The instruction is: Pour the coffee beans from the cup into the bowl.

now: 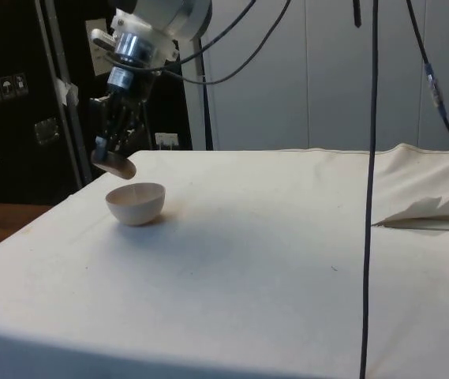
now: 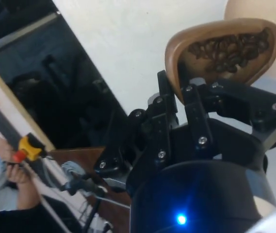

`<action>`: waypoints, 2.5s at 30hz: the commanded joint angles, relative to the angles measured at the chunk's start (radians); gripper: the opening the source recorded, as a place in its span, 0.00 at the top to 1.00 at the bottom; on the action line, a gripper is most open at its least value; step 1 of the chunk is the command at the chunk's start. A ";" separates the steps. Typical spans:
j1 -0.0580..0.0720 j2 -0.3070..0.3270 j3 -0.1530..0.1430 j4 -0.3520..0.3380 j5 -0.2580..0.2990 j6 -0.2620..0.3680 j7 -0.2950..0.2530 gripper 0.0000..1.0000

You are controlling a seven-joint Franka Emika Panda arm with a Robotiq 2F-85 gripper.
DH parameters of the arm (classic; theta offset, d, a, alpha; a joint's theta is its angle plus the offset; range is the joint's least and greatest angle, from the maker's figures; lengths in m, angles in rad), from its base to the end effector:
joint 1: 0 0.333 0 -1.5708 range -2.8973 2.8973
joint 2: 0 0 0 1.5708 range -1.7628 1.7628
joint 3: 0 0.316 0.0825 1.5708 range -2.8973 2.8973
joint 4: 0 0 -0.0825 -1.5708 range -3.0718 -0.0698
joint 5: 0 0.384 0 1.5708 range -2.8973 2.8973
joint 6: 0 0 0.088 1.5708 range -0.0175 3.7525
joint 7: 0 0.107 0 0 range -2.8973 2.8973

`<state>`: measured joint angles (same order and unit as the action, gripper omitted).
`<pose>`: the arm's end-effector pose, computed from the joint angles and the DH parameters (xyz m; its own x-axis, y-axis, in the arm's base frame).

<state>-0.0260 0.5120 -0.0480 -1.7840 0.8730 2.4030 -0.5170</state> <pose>0.6682 -0.0413 0.2802 0.9493 -0.2350 0.2088 -0.0944 -0.8467 -0.5236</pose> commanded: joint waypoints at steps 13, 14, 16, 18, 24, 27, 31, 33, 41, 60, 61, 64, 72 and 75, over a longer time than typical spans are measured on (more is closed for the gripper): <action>-0.009 -0.003 -0.027 0.002 0.096 -0.065 -0.070 0.99; -0.009 -0.004 -0.028 0.002 0.101 -0.069 -0.074 0.99; -0.009 -0.005 -0.030 0.001 0.105 -0.073 -0.078 0.99; -0.009 -0.005 -0.033 0.001 0.121 -0.080 -0.089 0.99; -0.009 -0.005 -0.044 0.000 0.176 -0.109 -0.128 0.99; -0.009 -0.005 -0.049 -0.001 0.204 -0.124 -0.148 0.99; -0.003 0.000 -0.060 0.002 0.228 -0.139 -0.166 0.99; -0.008 -0.006 -0.061 -0.004 0.256 -0.156 -0.184 0.99; -0.006 -0.006 -0.081 -0.008 0.285 -0.190 -0.209 0.99; -0.010 0.002 -0.119 -0.022 0.377 -0.279 -0.292 0.99; -0.010 0.003 -0.121 -0.023 0.384 -0.285 -0.297 0.99; -0.010 0.005 -0.130 -0.026 0.409 -0.309 -0.317 0.99; -0.007 0.009 -0.142 -0.025 0.430 -0.338 -0.329 0.99; -0.005 0.009 -0.145 -0.026 0.428 -0.341 -0.330 0.99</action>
<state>-0.0310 0.5210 -0.1930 -1.8100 1.3010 2.0620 -0.8470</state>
